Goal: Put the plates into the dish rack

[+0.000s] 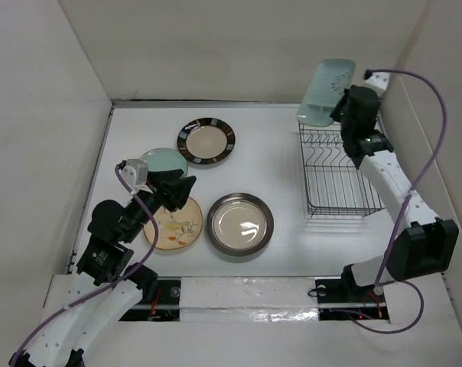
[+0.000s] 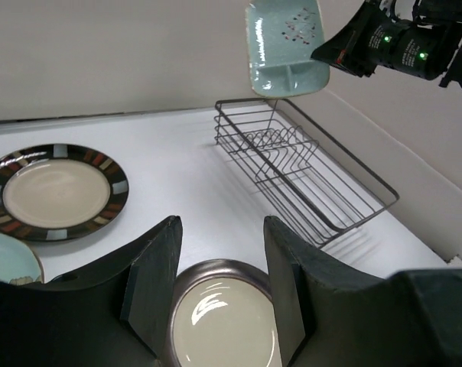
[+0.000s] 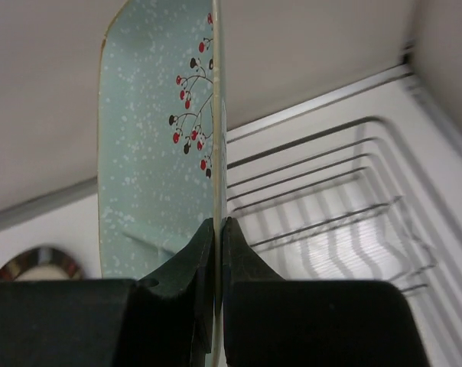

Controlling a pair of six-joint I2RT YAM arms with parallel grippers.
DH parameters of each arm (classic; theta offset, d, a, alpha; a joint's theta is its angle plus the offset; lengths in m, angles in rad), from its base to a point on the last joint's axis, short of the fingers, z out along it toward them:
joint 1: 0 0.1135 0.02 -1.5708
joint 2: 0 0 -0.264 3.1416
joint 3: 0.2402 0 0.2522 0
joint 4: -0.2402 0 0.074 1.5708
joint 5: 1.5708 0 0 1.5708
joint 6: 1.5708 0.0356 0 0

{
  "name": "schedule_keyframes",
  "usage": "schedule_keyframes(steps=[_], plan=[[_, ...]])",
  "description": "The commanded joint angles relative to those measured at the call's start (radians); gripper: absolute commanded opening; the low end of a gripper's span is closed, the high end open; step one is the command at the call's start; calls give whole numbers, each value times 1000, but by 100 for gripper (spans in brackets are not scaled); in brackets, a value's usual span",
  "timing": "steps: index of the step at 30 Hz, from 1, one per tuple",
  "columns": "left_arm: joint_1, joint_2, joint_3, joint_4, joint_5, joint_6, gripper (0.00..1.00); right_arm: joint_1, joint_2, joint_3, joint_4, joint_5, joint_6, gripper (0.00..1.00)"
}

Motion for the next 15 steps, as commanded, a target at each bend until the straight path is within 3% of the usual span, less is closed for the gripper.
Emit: schedule_keyframes(steps=[1,7,11,14,15], plan=[[-10,-58,33,41,72,-5,44,-124,-69,89,-33,-1,-68,0],[-39,-164,30,30,68,4,46,-305,-78,147,-124,-108,-189,0],[-39,-238,24,21,40,10,47,-370,-6,297,-284,-171,-316,0],[-48,-281,16,18,37,12,48,-361,89,480,-488,-82,-431,0],[-48,-288,20,13,26,15,48,-332,95,483,-487,-26,-458,0]])
